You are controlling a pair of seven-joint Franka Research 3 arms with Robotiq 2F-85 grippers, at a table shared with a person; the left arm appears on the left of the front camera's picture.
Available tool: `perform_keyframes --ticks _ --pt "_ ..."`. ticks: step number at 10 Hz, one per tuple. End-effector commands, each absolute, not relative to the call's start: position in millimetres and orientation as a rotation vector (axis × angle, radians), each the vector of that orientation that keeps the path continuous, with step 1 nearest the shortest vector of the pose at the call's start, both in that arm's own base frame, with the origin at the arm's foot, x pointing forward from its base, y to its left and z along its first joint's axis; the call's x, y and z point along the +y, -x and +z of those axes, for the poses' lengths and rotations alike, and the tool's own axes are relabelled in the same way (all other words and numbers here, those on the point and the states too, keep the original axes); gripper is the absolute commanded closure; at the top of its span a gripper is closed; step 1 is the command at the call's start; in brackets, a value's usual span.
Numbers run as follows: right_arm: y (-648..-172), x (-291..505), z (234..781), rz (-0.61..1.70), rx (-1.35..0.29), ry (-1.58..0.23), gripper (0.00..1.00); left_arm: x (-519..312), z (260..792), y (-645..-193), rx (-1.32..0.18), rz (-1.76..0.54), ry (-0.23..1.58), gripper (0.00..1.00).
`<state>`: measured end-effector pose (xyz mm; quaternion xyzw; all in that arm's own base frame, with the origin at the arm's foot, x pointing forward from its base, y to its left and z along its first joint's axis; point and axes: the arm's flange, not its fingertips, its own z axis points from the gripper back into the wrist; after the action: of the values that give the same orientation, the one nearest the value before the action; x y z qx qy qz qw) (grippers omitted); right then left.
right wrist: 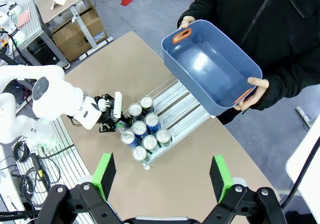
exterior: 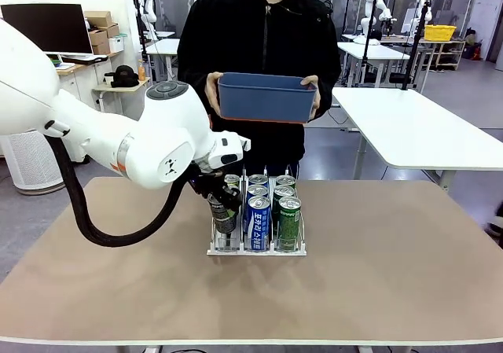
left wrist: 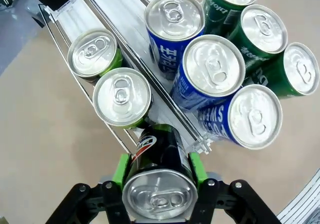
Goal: Fill the beverage cans into the dispenser.
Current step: Place the picked Pepsi coke in the line of the Automatic Can Dispenser with the same cans.
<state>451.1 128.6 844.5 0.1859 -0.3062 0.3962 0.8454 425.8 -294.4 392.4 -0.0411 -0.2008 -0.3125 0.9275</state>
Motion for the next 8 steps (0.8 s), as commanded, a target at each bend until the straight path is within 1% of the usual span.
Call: perform_keyframes --ticks 1,4,7,8 --pt "-450 128 845 0.837 -0.645 -0.392 0.00 -298 385 -444 -0.387 -0.614 0.114 0.42" --pt "-450 128 845 0.837 -0.645 -0.392 0.00 -306 369 -450 -0.303 -0.628 0.141 0.42" --pt "-450 128 845 0.837 -0.645 -0.392 0.00 -303 370 -450 -0.217 -0.643 0.176 0.42" --pt "-450 128 845 0.837 -0.645 -0.392 0.00 -310 368 -445 -0.281 -0.609 0.129 0.42"
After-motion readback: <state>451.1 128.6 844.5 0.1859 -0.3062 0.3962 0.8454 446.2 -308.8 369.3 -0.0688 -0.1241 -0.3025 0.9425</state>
